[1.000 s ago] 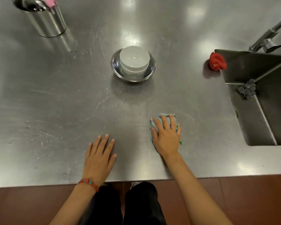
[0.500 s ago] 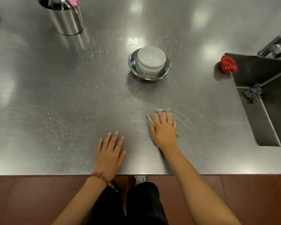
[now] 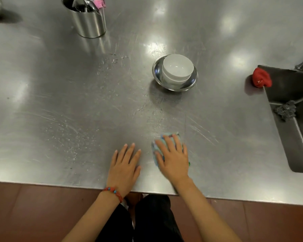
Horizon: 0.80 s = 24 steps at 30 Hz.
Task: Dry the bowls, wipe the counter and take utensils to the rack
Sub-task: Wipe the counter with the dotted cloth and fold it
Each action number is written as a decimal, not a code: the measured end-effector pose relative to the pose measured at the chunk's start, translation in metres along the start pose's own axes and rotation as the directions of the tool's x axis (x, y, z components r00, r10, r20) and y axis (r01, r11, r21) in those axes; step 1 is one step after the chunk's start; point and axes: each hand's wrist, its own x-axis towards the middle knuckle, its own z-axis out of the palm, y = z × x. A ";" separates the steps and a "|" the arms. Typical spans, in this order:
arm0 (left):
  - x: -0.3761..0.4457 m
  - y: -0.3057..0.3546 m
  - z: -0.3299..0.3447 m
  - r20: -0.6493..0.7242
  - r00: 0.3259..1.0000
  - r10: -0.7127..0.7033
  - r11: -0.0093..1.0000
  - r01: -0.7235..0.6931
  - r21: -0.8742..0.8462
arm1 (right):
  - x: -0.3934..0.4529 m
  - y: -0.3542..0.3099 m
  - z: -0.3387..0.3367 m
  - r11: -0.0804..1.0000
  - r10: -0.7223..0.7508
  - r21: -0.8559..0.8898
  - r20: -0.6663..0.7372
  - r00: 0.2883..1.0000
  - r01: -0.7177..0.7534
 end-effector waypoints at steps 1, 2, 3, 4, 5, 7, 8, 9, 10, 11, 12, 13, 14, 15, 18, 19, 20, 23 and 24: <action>0.001 -0.003 0.000 -0.007 1.000 -0.026 1.000 0.026 -0.004 | 0.022 0.005 -0.001 0.999 0.037 0.016 0.014 0.999 -0.037; 0.001 -0.006 -0.002 0.002 0.998 -0.061 0.998 0.061 -0.018 | 0.046 0.011 -0.002 0.996 0.078 0.030 0.039 0.996 -0.079; 0.003 -0.010 -0.003 0.009 0.995 -0.095 0.995 0.095 -0.040 | 0.070 0.017 -0.002 0.992 0.114 0.038 0.068 0.991 -0.117; 0.004 -0.013 -0.005 0.018 0.991 -0.130 0.990 0.131 -0.058 | 0.092 0.024 -0.002 0.988 0.144 0.037 0.082 0.986 -0.148; 0.006 -0.016 -0.005 0.017 0.988 -0.152 0.986 0.152 -0.062 | 0.111 0.031 0.000 0.984 0.173 0.031 0.076 0.982 -0.176; 0.008 -0.020 -0.005 0.008 0.985 -0.174 0.983 0.174 -0.063 | 0.141 0.041 0.002 0.975 0.220 0.009 0.058 0.974 -0.221; 0.008 -0.021 -0.005 0.010 0.984 -0.180 0.982 0.180 -0.061 | 0.152 0.043 0.003 0.972 0.233 0.003 0.057 0.971 -0.234; 0.009 -0.021 -0.005 0.003 0.983 -0.181 0.982 0.181 -0.051 | 0.161 0.044 0.003 0.969 0.247 0.005 0.059 0.967 -0.247; 0.010 -0.021 -0.006 0.004 0.983 -0.184 0.982 0.184 -0.040 | 0.167 0.044 0.003 0.965 0.262 0.009 0.060 0.963 -0.263; 0.011 -0.020 -0.006 0.005 0.983 -0.185 0.982 0.185 -0.032 | 0.170 0.044 0.003 0.963 0.269 0.010 0.062 0.961 -0.270; 0.011 -0.019 -0.006 0.014 0.982 -0.190 0.981 0.190 -0.027 | 0.169 0.044 0.003 0.967 0.255 0.008 0.068 0.965 -0.256; 0.010 -0.019 -0.006 0.022 0.981 -0.193 0.981 0.194 -0.025 | 0.164 0.042 0.003 0.977 0.211 0.005 0.074 0.975 -0.212; 0.010 -0.019 -0.006 0.029 0.979 -0.200 0.979 0.200 -0.027 | 0.154 0.039 0.003 0.990 0.140 0.006 0.073 0.988 -0.140; 0.011 -0.019 -0.007 0.033 0.978 -0.204 0.978 0.205 -0.031 | 0.139 0.032 0.003 0.998 0.054 0.014 0.059 0.997 -0.055; 0.012 -0.020 -0.006 0.076 0.972 -0.222 0.973 0.226 -0.050 | 0.093 0.009 0.005 0.980 -0.197 0.046 0.034 0.980 0.195; 0.012 -0.021 -0.005 0.089 0.970 -0.225 0.972 0.231 -0.054 | 0.086 0.006 0.006 0.966 -0.255 0.057 0.041 0.966 0.253; 0.012 -0.021 -0.005 0.110 0.966 -0.234 0.969 0.241 -0.055 | 0.088 0.007 0.006 0.952 -0.300 0.074 0.049 0.953 0.296; 0.012 -0.023 -0.005 0.135 0.957 -0.255 0.963 0.264 -0.057 | 0.119 0.016 0.008 0.938 -0.338 0.103 0.066 0.939 0.330; 0.012 -0.023 -0.005 0.142 0.956 -0.258 0.961 0.269 -0.061 | 0.134 0.015 0.009 0.948 -0.310 0.110 0.089 0.947 0.300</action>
